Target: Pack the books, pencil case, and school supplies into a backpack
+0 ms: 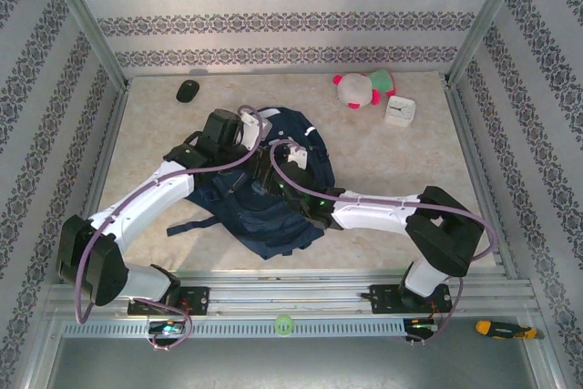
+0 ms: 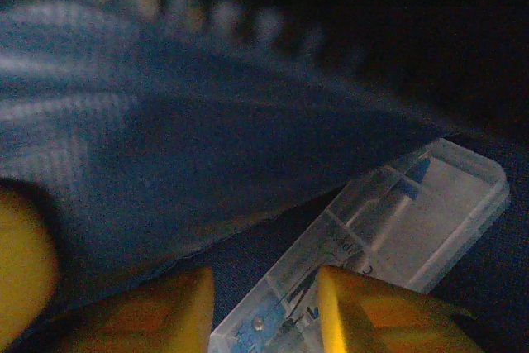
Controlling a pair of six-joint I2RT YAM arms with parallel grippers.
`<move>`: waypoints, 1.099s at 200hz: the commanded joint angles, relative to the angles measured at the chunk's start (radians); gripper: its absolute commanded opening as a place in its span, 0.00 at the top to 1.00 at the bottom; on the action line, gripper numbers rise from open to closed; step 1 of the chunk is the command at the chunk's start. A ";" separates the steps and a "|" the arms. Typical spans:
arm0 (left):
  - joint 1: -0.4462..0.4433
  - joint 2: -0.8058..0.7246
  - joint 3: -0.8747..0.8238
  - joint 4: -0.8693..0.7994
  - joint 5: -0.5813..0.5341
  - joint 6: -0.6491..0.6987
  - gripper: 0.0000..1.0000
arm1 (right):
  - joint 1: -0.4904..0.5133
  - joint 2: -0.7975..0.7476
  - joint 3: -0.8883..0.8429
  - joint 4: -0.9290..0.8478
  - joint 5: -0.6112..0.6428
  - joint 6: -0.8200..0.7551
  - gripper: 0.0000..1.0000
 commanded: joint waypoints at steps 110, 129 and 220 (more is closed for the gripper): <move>0.051 -0.236 -0.096 -0.126 -0.079 0.142 0.28 | -0.019 -0.659 -0.283 -0.220 0.011 -0.487 0.47; 0.107 -0.276 -0.123 -0.161 -0.116 0.126 0.26 | -0.018 -0.567 -0.223 -0.209 -0.162 -0.779 0.45; 0.203 -0.283 -0.181 -0.178 -0.112 -0.008 0.25 | 0.066 -0.115 0.019 -0.428 -0.325 -1.670 0.44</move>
